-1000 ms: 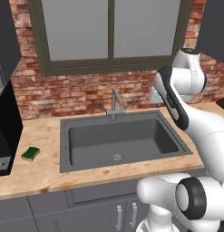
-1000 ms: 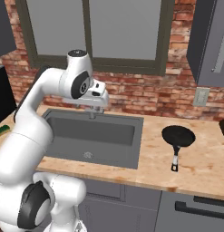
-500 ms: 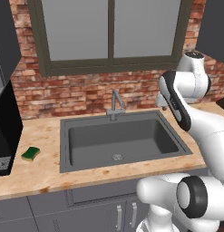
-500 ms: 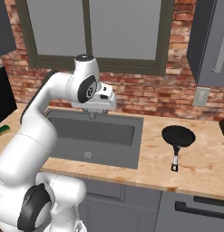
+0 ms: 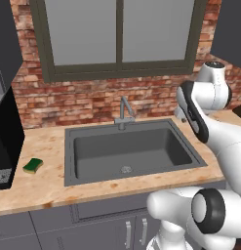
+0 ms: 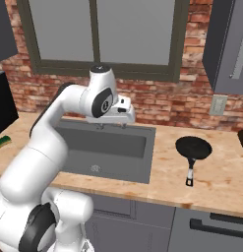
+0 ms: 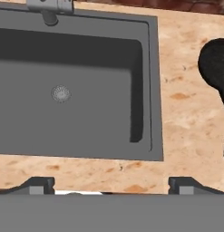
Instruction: Pick the pan and sponge and place them into the sink. Then turn on the water.
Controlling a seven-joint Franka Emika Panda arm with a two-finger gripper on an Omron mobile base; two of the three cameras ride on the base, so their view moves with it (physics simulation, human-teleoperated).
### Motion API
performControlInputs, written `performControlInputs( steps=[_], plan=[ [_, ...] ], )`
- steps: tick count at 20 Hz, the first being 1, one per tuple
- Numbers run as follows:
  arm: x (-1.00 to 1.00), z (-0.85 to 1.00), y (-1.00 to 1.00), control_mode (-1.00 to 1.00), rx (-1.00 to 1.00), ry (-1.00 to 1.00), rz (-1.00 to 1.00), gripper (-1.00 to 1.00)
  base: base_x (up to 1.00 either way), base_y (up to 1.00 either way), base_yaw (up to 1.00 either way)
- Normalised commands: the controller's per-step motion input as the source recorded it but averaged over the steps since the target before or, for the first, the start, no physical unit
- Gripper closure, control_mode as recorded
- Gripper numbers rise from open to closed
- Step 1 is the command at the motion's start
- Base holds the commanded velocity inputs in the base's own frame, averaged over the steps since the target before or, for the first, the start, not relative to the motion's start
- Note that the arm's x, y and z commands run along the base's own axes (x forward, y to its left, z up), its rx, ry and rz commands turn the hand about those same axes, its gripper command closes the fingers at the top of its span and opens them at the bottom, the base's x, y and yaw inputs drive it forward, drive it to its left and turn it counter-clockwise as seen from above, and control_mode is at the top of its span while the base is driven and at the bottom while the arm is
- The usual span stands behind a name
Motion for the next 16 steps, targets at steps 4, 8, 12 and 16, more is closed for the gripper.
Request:
performControlInputs(
  steps=[4, 8, 12, 16],
  plan=[
    [0.00, -0.13, -0.28, -1.00, -0.01, 0.00, 0.00, -1.00, 0.00, 0.00, 0.00],
    [0.00, -0.13, -0.28, -1.00, -0.01, 0.00, 0.00, -1.00, 0.00, 0.00, 0.00],
    [0.00, -0.16, -0.28, -1.00, -0.01, 0.00, 0.00, -1.00, 0.00, 0.00, 0.00],
    [0.00, -0.18, -0.27, -1.00, -0.01, 0.00, 0.00, -1.00, 0.00, 0.00, 0.00]
  ],
)
